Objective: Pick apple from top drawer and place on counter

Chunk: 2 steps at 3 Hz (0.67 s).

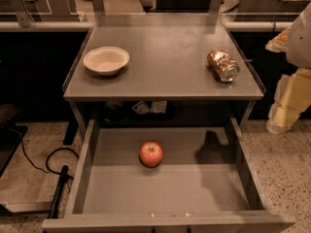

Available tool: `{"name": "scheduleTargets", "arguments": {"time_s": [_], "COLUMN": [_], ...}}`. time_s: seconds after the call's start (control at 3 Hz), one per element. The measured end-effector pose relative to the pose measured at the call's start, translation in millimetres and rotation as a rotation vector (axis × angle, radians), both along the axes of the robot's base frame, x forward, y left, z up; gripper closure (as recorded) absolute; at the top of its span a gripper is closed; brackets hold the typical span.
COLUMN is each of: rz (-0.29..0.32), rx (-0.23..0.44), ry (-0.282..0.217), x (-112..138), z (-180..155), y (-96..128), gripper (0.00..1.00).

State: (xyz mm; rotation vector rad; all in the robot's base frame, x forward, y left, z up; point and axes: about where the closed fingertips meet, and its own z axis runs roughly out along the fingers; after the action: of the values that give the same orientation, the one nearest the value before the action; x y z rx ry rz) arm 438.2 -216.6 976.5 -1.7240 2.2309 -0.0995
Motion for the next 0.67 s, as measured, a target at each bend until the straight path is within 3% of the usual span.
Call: {"name": "scheduleTargets", "arguments": {"time_s": [0.33, 0.67], "rz": [0.0, -0.102], "rx": [0.001, 0.16], "ry": [0.0, 0.025], "x": [0, -13], "z": [0, -33], "y": [0, 15], "gripper": [0.0, 0.0]}}
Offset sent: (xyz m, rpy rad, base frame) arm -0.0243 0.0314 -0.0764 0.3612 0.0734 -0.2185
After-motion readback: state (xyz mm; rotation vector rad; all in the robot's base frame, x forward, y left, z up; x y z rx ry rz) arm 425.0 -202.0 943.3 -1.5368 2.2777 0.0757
